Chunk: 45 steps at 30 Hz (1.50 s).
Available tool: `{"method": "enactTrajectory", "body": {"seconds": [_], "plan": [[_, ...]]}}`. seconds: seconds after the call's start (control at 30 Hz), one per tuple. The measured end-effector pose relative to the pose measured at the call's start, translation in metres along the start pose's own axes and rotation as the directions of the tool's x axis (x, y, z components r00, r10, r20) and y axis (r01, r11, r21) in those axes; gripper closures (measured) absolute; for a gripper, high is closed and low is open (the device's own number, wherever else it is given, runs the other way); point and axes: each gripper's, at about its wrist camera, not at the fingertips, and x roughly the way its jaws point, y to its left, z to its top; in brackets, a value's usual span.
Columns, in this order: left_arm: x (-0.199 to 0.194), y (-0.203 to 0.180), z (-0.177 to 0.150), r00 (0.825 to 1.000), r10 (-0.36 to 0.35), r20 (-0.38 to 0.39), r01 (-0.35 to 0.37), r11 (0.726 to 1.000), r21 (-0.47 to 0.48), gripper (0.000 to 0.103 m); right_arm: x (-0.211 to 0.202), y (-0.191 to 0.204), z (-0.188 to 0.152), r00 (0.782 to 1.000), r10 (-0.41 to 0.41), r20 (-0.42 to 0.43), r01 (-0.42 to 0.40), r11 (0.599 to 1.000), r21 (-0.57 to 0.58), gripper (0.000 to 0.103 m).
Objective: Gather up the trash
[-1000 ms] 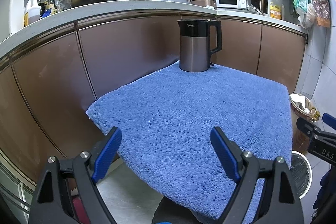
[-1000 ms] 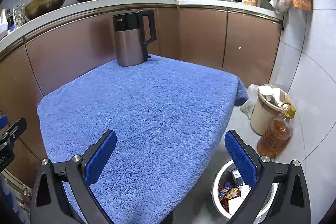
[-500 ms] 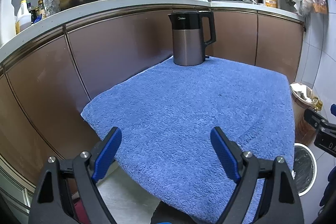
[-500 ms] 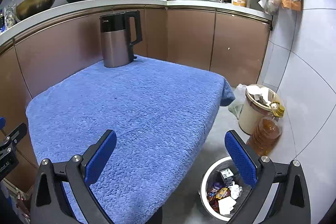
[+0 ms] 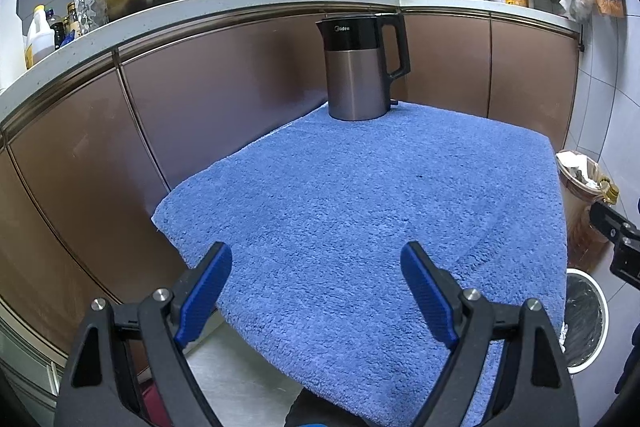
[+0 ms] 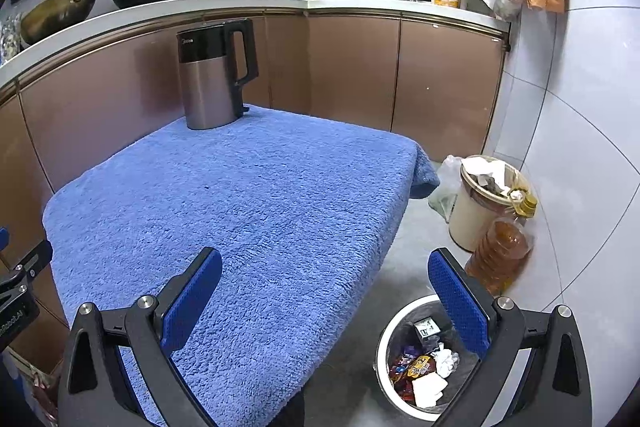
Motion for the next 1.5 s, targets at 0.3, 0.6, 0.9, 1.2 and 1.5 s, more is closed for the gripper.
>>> {"method": "enactTrajectory", "body": {"seconds": [0.3,0.6,0.9,1.2,1.5], "plan": [[0.000,0.001,-0.002,1.000,0.003,-0.003,-0.003,1.000,0.001,0.017,0.001,0.001,-0.002,1.000,0.009,-0.007,-0.009,1.000,0.000,0.002],[-0.002,0.003,-0.003,1.000,0.000,0.003,0.000,1.000,-0.004,0.017,-0.001,0.002,-0.004,1.000,0.008,-0.011,-0.008,1.000,-0.002,0.002],[-0.005,0.004,-0.005,1.000,0.004,0.014,-0.004,1.000,-0.004,0.017,-0.002,0.002,-0.006,1.000,0.008,-0.011,-0.008,1.000,-0.003,0.002],[-0.008,0.005,-0.004,1.000,0.004,0.015,-0.004,1.000,-0.008,0.017,-0.003,0.000,-0.007,1.000,0.002,-0.010,-0.002,1.000,0.001,0.002],[-0.011,0.005,-0.002,1.000,0.001,0.017,-0.001,1.000,-0.012,0.017,-0.003,0.000,-0.007,1.000,0.002,-0.010,-0.002,1.000,0.002,0.002]]}}
